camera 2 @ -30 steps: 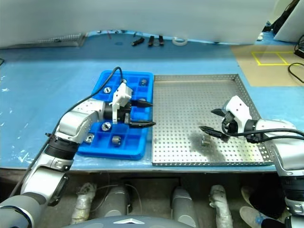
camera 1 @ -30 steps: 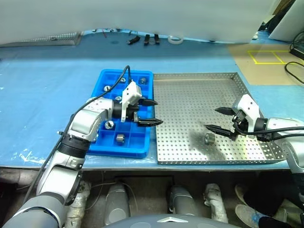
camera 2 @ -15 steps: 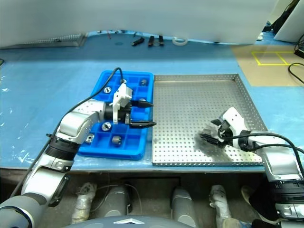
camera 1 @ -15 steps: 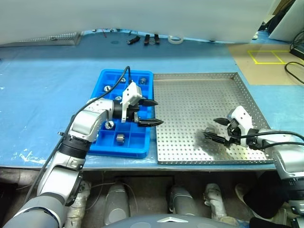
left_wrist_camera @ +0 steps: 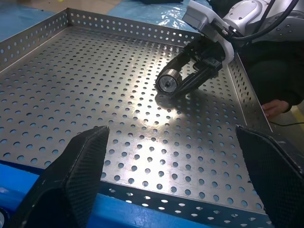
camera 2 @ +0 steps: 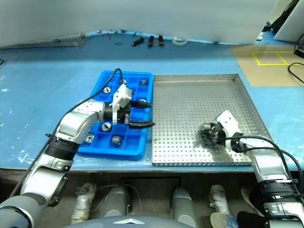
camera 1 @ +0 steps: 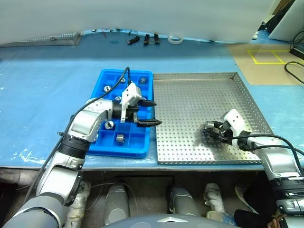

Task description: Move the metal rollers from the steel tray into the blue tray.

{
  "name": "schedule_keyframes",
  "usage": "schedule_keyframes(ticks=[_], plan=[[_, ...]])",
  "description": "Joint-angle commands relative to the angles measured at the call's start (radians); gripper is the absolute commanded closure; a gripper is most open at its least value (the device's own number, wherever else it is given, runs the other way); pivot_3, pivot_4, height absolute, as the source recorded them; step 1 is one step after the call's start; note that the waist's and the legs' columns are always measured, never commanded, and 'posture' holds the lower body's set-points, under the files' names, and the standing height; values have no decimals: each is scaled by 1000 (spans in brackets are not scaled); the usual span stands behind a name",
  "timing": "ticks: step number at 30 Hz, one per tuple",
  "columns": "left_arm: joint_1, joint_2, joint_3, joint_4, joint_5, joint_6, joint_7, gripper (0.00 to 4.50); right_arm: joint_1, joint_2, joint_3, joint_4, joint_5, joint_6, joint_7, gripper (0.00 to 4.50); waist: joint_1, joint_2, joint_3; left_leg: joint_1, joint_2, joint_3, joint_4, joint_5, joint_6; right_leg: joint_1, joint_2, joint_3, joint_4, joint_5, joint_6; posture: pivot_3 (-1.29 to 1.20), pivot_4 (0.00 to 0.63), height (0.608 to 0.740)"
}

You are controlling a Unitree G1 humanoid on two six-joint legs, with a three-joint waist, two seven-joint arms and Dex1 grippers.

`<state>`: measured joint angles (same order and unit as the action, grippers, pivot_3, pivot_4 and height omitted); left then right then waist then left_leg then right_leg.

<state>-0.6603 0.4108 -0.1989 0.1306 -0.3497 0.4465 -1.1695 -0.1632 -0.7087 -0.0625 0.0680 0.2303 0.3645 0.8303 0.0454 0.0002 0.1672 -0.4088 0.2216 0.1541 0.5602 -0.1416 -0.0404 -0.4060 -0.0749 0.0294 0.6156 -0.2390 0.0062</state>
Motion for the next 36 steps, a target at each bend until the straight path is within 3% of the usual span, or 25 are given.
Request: schedule_keyframes(ticks=[1,12,18,27,36], plan=[[-16,8,7,-12,-2,-15,-9,0,-6,10,-22,-8,2,-26,-15,2698,-1,0,0,0,0,0,0,0,0,0,0,0,0,0,0,-147,150,740],[-7,37,20,-35,-17,2,-23,0,-42,34,-10,-119,67,53,19,2698,-5,1,0,1,0,0,0,0,0,0,0,0,0,0,0,-126,150,740],[43,114,53,-121,-53,45,-36,0,-164,63,62,-247,127,153,70,2698,-1,1,0,1,0,0,-2,0,-1,-1,0,0,0,0,0,-47,150,740],[273,270,173,-351,-113,102,13,0,-365,138,244,-196,144,181,216,2698,44,1,0,1,0,-1,-12,3,-6,-2,0,-2,-3,-1,-1,176,150,740],[513,312,293,-578,-186,196,159,0,-438,206,367,-124,161,222,363,2698,118,1,0,-1,0,-3,-15,4,-6,-4,0,-6,-3,-2,-3,344,150,740]])
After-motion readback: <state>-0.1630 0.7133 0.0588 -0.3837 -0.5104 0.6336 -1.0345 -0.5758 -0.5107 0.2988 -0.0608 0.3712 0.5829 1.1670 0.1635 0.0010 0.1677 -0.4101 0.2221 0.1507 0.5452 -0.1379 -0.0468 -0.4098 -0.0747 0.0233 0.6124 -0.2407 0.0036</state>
